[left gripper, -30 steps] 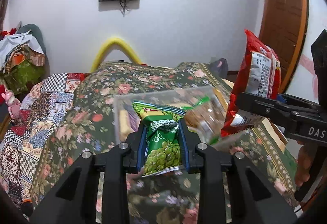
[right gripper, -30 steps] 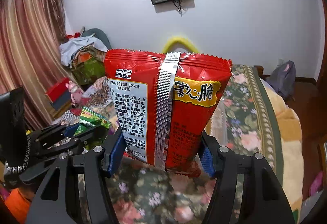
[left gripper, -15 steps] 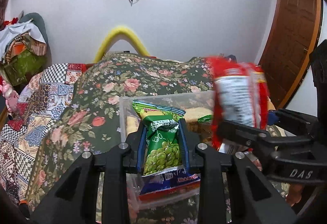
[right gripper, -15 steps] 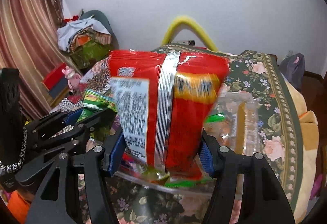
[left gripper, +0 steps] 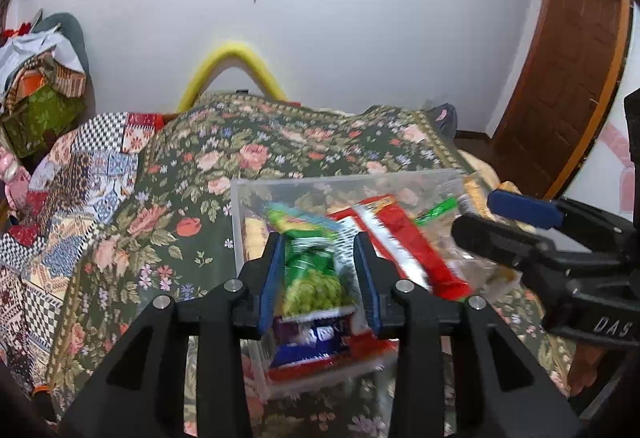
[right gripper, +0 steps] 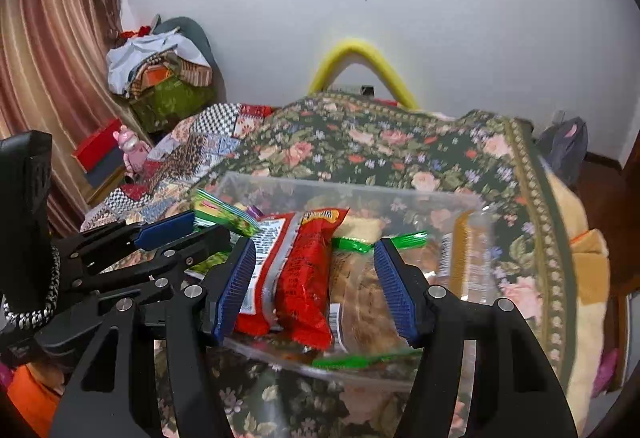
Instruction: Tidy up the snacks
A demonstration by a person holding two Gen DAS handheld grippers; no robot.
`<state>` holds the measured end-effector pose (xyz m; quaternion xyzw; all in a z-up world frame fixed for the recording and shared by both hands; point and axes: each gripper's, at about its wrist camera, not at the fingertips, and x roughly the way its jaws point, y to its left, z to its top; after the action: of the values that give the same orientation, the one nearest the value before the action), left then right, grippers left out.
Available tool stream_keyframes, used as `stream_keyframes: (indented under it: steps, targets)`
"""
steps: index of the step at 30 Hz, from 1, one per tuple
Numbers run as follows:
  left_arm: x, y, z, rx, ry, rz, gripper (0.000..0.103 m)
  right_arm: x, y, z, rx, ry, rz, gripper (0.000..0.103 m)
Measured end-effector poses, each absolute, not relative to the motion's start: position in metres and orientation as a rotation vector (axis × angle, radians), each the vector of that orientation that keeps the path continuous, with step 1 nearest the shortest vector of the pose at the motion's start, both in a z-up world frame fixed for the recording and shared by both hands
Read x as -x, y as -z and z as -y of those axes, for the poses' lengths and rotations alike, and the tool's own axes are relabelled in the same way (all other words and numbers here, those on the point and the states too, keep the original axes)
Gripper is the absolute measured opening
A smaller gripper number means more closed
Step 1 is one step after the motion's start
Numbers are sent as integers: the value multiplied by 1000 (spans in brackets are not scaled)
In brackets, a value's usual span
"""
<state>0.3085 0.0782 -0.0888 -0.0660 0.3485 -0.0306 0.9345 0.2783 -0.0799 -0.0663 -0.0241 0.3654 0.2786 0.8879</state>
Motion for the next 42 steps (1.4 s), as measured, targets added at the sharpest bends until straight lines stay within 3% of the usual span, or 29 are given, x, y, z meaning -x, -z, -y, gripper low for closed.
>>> stream_keyframes:
  steps: [10, 14, 20, 25, 27, 42]
  targets:
    - [-212, -11, -62, 125, 89, -503, 37, -191, -21, 121, 39, -567, -534, 59]
    - [-163, -45, -53, 112, 87, -413, 38, -154, -48, 137, 18, -565, -453, 67]
    - [-103, -72, -42, 83, 54, -310, 63, -101, -68, 150, 8, -552, -364, 82]
    - [-75, -74, -34, 66, 38, -278, 77, -76, -66, 151, 13, -528, -337, 94]
    - [-68, -73, -32, 66, 37, -275, 89, -70, -66, 152, 14, -515, -329, 101]
    - [-42, -63, -22, 39, 28, -256, 99, -41, -55, 159, 16, -448, -301, 103]
